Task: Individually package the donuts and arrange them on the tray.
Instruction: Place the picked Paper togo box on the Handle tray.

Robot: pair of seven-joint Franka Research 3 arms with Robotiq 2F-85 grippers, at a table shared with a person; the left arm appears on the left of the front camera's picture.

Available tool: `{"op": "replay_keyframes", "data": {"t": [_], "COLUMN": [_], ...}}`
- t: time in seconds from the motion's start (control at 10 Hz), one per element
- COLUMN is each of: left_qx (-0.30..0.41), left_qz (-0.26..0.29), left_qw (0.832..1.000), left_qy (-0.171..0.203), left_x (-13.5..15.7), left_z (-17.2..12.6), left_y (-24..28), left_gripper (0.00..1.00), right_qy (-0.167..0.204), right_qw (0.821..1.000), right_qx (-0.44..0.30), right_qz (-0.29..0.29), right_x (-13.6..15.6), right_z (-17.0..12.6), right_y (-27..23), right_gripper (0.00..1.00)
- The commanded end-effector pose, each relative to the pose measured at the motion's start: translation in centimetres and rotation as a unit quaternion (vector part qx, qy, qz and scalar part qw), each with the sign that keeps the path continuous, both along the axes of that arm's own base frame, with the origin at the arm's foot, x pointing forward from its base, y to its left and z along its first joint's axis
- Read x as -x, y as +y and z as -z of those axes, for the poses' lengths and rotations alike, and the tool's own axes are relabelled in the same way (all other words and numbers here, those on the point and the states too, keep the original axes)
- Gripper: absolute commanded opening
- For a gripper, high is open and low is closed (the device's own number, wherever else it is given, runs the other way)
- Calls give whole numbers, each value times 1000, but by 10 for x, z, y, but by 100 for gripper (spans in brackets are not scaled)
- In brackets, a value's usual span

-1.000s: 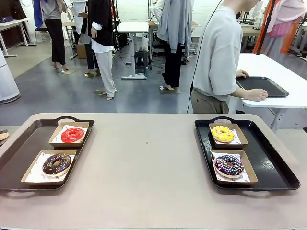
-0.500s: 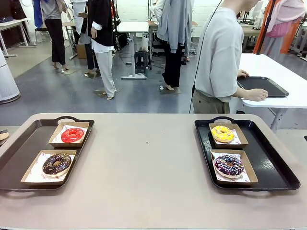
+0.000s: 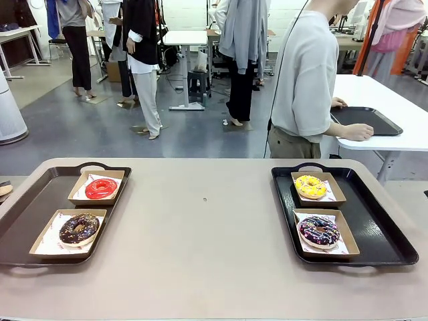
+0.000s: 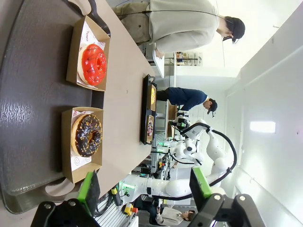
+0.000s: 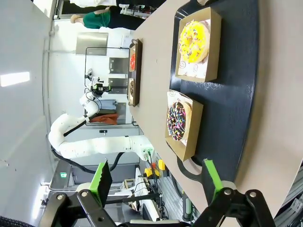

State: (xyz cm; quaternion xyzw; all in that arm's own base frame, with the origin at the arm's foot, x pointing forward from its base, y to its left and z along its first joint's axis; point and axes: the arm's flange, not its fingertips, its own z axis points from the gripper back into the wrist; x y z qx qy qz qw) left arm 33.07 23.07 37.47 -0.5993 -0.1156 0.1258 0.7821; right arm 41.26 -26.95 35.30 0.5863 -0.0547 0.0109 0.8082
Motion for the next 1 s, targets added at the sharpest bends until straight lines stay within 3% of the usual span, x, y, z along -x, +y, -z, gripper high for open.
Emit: {"op": "replay_keyframes", "data": {"t": [0.0,0.9], "left_qx": [4,4], "left_qz": [0,0], "left_qw": [1000,1000], "left_qy": [-5,-5], "left_x": [4,4], "left_z": [-2,-2], "left_y": [-1,-1], "left_gripper": [100,100], "right_qy": [6,6], "right_qw": [1000,1000], "right_qx": [3,3], "right_qz": [-6,-6], "right_x": [3,3], "right_z": [-2,-2], "right_y": [1,1], "right_gripper": [99,99]}}
